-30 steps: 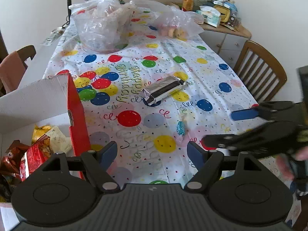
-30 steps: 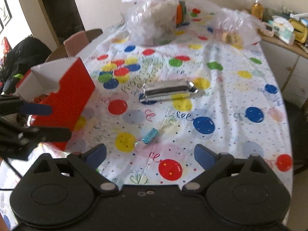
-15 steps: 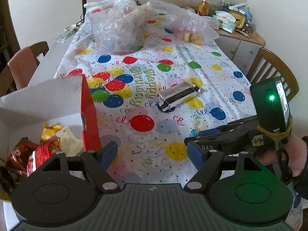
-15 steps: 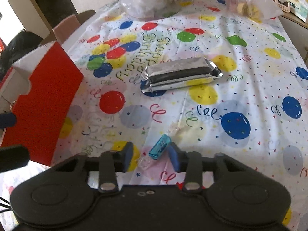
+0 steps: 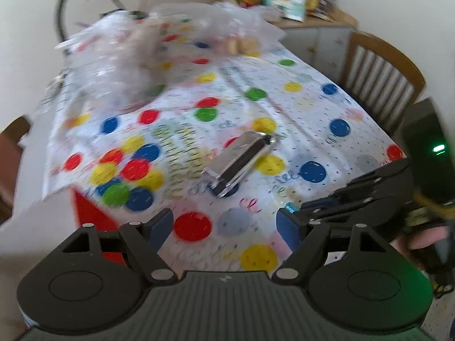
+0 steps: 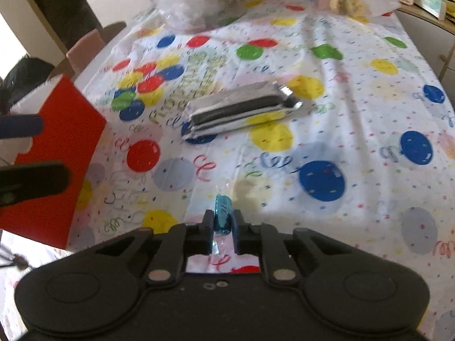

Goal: Organize snacks
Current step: 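Grasp the blue candy with the right gripper while the left gripper grasps the silver foil bar, then carry the silver bar and blue candy over the box with both grippers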

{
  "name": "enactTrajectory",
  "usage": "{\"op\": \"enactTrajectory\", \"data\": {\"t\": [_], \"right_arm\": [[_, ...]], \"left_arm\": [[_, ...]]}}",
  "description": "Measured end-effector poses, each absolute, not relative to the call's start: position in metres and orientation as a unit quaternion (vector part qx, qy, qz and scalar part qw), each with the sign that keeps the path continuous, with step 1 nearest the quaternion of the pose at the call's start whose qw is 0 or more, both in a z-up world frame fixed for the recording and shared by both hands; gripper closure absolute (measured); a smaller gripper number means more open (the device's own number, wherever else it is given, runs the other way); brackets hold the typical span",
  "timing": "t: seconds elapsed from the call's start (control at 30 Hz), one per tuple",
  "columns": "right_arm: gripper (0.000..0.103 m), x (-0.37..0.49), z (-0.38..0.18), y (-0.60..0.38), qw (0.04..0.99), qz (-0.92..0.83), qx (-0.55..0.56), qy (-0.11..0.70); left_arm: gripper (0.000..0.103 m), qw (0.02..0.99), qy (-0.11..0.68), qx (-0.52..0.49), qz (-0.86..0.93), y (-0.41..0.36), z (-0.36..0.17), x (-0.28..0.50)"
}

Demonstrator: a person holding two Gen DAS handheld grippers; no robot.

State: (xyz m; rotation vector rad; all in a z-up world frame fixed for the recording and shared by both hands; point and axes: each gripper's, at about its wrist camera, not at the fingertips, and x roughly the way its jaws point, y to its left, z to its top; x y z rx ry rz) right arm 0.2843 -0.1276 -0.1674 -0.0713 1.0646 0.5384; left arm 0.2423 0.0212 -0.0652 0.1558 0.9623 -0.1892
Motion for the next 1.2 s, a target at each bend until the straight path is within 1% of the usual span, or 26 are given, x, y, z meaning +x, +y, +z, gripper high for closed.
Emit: {"op": "enactTrajectory", "data": {"t": [0.17, 0.3, 0.53, 0.67, 0.7, 0.73, 0.8, 0.87, 0.97, 1.1, 1.2], "right_arm": [[0.092, 0.291, -0.152, -0.161, 0.837, 0.246, -0.006, 0.489], [0.092, 0.298, -0.143, -0.186, 0.848, 0.228, 0.019, 0.479], [0.092, 0.307, -0.154, -0.208, 0.845, 0.21, 0.062, 0.488], [0.092, 0.308, -0.158, -0.21, 0.843, 0.21, 0.071, 0.491], [0.092, 0.307, -0.159, -0.21, 0.842, 0.21, 0.073, 0.491], [0.092, 0.308, -0.16, -0.21, 0.842, 0.21, 0.075, 0.492], [0.092, 0.308, -0.16, -0.209, 0.84, 0.213, 0.077, 0.493], [0.092, 0.307, -0.16, -0.209, 0.84, 0.214, 0.078, 0.493], [0.092, 0.309, -0.161, -0.209, 0.84, 0.214, 0.08, 0.492], [0.092, 0.311, -0.161, -0.207, 0.84, 0.213, 0.082, 0.492], [0.092, 0.31, -0.162, -0.206, 0.841, 0.21, 0.082, 0.492]], "left_arm": [[0.024, 0.864, 0.467, 0.126, -0.14, 0.003, -0.081, 0.287], [0.024, 0.842, 0.49, 0.15, -0.167, -0.009, -0.102, 0.324], [0.024, 0.816, 0.528, 0.147, -0.183, -0.013, -0.138, 0.373], [0.026, 0.807, 0.543, 0.134, -0.188, -0.011, -0.152, 0.387], [0.03, 0.804, 0.547, 0.13, -0.194, -0.011, -0.155, 0.389], [0.031, 0.803, 0.548, 0.13, -0.195, -0.012, -0.156, 0.39], [0.039, 0.801, 0.55, 0.135, -0.194, -0.013, -0.16, 0.393], [0.045, 0.801, 0.551, 0.133, -0.192, -0.011, -0.163, 0.395], [0.047, 0.803, 0.549, 0.13, -0.191, -0.011, -0.163, 0.395], [0.057, 0.809, 0.549, 0.117, -0.178, -0.01, -0.162, 0.393], [0.06, 0.812, 0.551, 0.102, -0.162, -0.01, -0.16, 0.388]]}}
